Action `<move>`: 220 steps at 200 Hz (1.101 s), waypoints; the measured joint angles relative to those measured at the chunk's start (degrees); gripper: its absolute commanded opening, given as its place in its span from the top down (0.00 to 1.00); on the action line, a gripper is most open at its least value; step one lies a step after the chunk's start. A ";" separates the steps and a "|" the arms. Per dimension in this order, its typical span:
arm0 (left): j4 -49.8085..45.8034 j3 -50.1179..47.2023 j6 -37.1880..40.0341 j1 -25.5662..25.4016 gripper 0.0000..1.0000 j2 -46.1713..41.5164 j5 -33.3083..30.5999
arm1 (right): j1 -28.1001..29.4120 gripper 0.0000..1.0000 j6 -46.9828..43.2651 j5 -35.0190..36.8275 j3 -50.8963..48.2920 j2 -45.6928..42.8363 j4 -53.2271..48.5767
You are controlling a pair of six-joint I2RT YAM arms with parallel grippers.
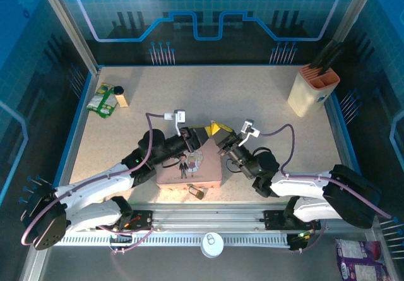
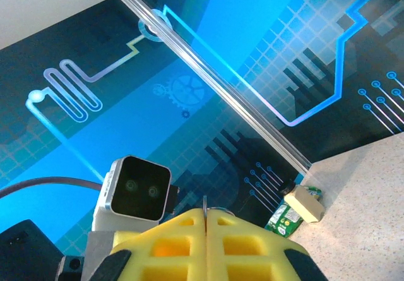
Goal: Unlock the padlock with the key
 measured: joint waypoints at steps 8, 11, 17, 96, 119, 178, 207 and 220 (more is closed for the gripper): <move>1.03 0.04 -0.70 0.00 0.66 0.57 0.35 | 0.00 1.00 0.17 0.11 -0.37 0.00 0.02; 1.36 0.04 -0.74 0.00 0.66 0.79 0.42 | 0.00 1.00 0.20 0.15 -0.50 0.00 0.02; 1.75 0.09 -1.16 0.00 0.68 1.18 0.68 | 0.00 1.00 0.33 0.33 -0.70 -0.02 0.09; 5.18 0.81 -2.51 0.00 0.82 2.91 2.56 | 0.00 1.00 0.61 1.64 -1.79 -1.05 0.52; 5.14 0.85 -2.47 0.00 0.85 2.93 2.54 | 0.00 1.00 0.87 1.77 -2.03 -1.05 0.70; 5.16 0.85 -2.47 0.00 0.76 2.93 2.93 | -0.02 1.00 1.68 2.25 -2.19 -1.05 0.87; 5.16 0.85 -2.47 0.00 0.74 2.93 3.43 | -0.31 1.00 2.47 2.25 -2.19 -1.07 0.87; 5.18 0.85 -2.47 0.00 0.75 2.93 3.67 | -0.37 1.00 2.80 2.25 -2.19 -1.16 0.87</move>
